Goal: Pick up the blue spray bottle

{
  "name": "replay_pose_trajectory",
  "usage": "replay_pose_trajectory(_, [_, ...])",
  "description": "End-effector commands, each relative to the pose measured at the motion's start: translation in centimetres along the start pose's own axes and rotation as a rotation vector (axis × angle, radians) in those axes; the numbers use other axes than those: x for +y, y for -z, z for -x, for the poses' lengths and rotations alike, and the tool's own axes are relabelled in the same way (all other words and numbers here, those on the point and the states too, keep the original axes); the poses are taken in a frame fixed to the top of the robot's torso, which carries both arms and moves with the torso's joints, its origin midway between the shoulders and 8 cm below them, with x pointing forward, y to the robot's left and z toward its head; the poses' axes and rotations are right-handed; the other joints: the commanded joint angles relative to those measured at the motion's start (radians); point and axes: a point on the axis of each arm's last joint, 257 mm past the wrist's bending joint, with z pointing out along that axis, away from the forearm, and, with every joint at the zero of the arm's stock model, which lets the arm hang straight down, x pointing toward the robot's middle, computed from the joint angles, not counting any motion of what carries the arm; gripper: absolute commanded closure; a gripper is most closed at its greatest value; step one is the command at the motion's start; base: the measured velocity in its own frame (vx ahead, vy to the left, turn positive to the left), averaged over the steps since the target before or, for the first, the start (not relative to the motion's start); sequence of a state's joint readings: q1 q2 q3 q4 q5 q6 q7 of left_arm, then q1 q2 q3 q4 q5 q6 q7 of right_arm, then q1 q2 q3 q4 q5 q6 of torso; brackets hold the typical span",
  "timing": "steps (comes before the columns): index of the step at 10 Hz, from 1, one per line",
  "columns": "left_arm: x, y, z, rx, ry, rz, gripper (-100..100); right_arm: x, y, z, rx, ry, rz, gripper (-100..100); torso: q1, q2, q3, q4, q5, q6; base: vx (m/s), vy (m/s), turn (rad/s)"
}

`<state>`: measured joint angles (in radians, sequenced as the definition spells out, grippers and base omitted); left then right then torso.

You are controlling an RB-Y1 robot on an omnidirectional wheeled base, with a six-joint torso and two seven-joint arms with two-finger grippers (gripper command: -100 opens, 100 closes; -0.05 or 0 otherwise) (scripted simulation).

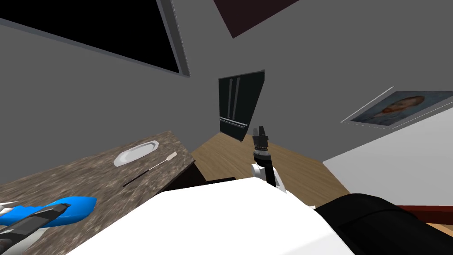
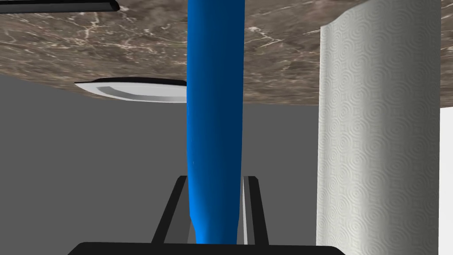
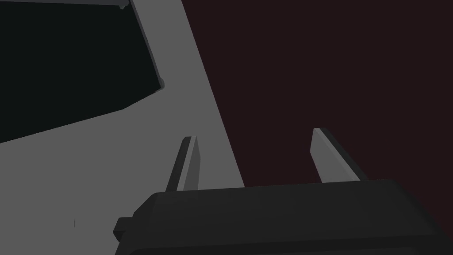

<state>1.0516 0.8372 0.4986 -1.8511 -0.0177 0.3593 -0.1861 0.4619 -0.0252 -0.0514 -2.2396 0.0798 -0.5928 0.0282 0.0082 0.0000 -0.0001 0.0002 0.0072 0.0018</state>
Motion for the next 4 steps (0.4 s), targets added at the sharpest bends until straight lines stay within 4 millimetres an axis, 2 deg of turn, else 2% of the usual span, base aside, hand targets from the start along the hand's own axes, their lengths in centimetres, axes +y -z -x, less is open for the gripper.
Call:
replay_pose_trajectory(1, [-1.1, 0.5, 0.1, -0.005, -0.012, -0.002, 100, 0.0, 0.0, 0.0, 0.000, 0.000, 0.000, 0, 0.000, 0.000, 0.000, 0.000, 0.000, 0.000, 0.029, 0.042, 0.177])
replay_pose_trajectory(2, [-2.9, 0.8, 0.4, -0.013, -0.012, -0.037, 100, 0.0, 0.0, 0.0, 0.000, 0.000, 0.000, 0, 0.001, 0.000, 0.000, 0.000, 0.000, -0.003, 0.028, 0.035, 0.120])
replay_pose_trajectory(3, [-2.0, 0.7, 0.2, -0.008, -0.010, -0.022, 100, 0.0, 0.0, 0.0, 0.000, 0.000, 0.000, 0, 0.000, 0.000, 0.000, 0.000, 0.000, -0.001, 0.009, 0.010, 0.001])
replay_pose_trajectory(4, [-2.1, 0.7, 0.3, -0.009, -0.011, -0.024, 0, 0.0, 0.0, 0.0, 0.000, 0.000, 0.000, 0, -0.001, 0.001, 0.000, 0.000, 0.000, -0.001, 0.000, 0.000, 0.000])
